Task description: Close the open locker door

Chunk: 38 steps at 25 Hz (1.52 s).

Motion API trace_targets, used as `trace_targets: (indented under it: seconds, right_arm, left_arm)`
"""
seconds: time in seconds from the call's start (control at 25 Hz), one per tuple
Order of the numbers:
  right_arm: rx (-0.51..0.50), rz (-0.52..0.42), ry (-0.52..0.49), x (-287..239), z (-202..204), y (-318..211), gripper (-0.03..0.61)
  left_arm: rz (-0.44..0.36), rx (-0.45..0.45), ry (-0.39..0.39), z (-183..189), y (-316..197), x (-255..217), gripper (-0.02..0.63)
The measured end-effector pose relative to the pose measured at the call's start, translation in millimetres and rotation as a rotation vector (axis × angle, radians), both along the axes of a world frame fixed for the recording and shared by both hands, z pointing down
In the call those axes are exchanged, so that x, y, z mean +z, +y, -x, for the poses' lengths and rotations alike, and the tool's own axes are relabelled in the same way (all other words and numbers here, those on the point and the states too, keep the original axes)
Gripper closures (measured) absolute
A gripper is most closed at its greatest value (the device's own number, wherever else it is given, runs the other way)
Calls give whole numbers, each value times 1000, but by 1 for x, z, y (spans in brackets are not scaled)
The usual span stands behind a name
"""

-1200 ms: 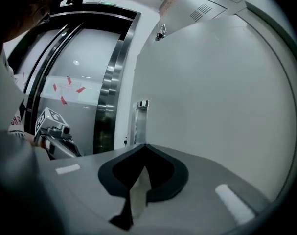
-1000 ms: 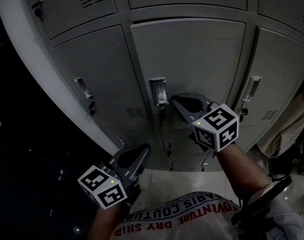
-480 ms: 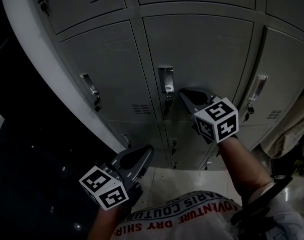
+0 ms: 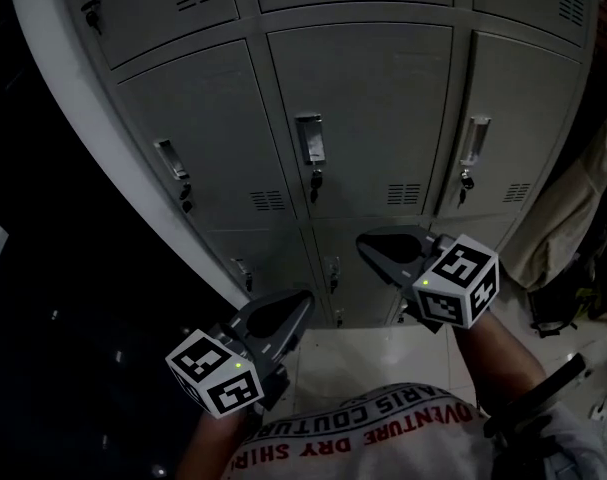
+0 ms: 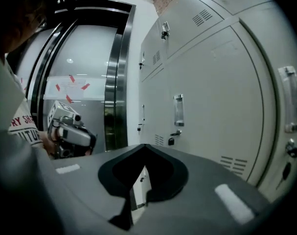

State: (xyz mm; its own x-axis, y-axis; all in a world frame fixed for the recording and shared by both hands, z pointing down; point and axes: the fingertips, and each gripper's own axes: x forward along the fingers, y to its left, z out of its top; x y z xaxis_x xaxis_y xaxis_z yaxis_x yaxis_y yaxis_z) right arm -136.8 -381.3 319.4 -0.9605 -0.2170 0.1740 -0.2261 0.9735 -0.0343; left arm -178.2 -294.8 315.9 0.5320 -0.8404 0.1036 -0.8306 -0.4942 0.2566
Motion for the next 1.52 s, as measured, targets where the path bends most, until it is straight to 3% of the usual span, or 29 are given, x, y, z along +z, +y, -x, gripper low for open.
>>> trace_targets:
  seconds: [0.2, 0.48, 0.72, 1.0, 1.52]
  right_arm:
    - [35, 63, 7, 17, -37, 98, 581]
    - [92, 110, -14, 33, -82, 266, 581]
    - [93, 169, -46, 33, -105, 381, 581]
    - [114, 142, -39, 17, -130, 436, 580]
    - [121, 116, -31, 12, -144, 458, 581]
  left_arm:
    - [16, 57, 16, -27, 70, 7, 609]
    - [31, 130, 34, -64, 213, 20, 609]
    - [39, 160, -63, -82, 309, 28, 609]
    - [-5, 197, -23, -107, 355, 12, 609]
    - [-20, 214, -54, -128, 378, 6, 609]
